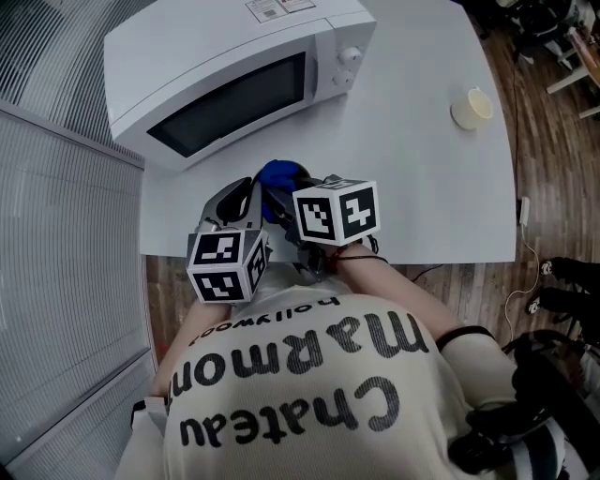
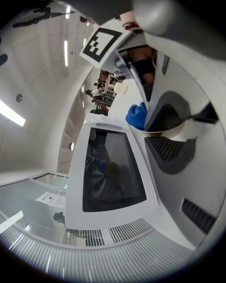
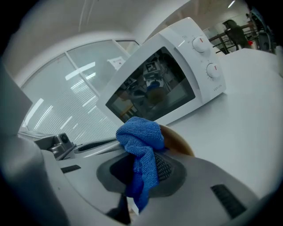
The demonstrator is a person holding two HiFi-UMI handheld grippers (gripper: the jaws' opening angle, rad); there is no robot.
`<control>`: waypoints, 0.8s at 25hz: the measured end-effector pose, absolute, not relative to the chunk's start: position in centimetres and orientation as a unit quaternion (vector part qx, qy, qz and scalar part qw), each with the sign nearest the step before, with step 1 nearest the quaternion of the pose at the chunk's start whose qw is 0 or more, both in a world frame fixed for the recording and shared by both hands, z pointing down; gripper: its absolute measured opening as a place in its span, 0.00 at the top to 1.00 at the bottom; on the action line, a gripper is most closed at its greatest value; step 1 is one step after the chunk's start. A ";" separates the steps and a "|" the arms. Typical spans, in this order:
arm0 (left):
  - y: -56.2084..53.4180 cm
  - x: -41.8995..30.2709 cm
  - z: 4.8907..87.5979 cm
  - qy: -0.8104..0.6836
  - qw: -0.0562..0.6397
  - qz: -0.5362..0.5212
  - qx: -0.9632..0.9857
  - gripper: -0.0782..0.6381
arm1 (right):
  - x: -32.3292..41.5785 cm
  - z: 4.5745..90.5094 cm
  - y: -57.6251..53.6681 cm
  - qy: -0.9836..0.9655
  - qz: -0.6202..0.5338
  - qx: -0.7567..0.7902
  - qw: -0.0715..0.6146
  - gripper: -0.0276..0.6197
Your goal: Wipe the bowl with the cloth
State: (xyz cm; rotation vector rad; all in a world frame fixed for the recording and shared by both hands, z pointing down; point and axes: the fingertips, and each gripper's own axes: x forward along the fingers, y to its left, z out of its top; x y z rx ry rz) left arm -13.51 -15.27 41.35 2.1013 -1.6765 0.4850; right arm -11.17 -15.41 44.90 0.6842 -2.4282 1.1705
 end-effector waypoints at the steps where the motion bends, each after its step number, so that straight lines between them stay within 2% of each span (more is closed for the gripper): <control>1: -15.2 -13.4 41.4 -0.600 0.203 0.176 0.754 0.83 | -11.1 45.1 -15.4 -0.859 0.411 0.244 0.184 0.86; 10: -15.2 -13.2 42.2 -0.600 0.217 0.186 0.747 0.82 | -10.4 47.0 -16.0 -0.869 0.338 0.277 0.233 0.86; 20: -15.4 -13.8 42.4 -0.609 0.217 0.186 0.740 0.81 | -8.7 48.3 -16.8 -0.854 0.316 0.314 0.269 0.86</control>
